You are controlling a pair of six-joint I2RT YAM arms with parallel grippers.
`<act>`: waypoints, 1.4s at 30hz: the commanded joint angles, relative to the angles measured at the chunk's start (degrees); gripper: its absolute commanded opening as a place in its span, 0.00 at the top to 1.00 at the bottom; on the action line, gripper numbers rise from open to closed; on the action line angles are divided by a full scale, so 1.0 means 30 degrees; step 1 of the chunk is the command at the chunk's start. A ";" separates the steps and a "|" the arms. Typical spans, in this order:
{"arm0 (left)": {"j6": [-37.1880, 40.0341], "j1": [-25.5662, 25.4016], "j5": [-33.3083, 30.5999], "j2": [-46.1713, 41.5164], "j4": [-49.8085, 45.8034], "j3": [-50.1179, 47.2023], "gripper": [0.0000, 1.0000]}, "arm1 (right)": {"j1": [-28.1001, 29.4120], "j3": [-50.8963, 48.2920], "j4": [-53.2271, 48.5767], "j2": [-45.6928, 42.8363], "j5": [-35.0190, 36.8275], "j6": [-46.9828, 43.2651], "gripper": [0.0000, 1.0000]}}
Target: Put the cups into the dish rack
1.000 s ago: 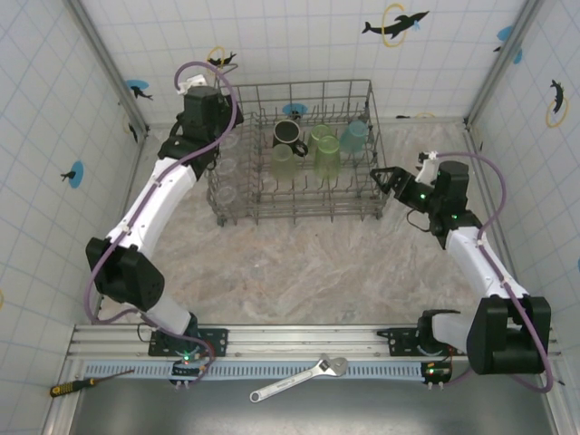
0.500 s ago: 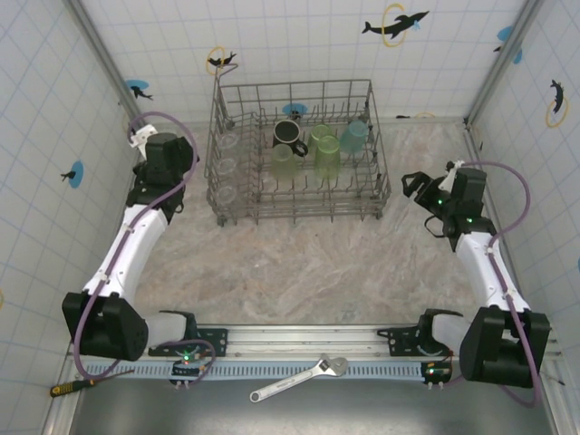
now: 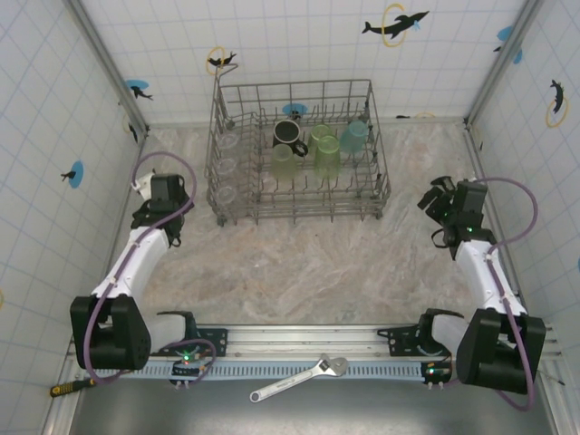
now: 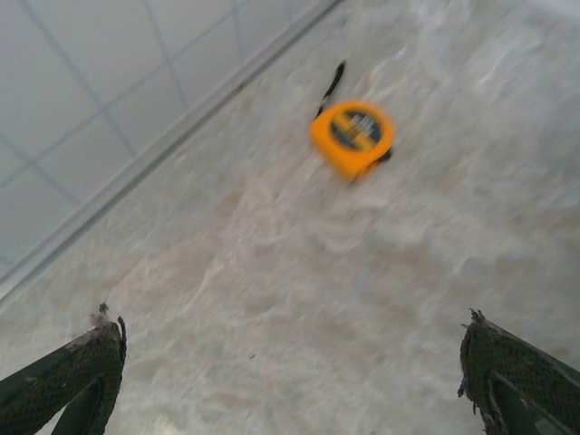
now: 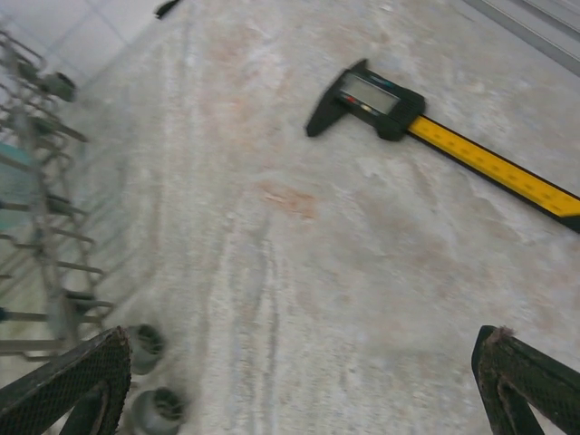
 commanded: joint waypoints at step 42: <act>0.5533 -0.0115 -0.1699 0.5542 2.5232 -1.2001 0.02 | 0.3228 -1.5326 2.3684 -0.0634 1.1218 -0.3424 0.00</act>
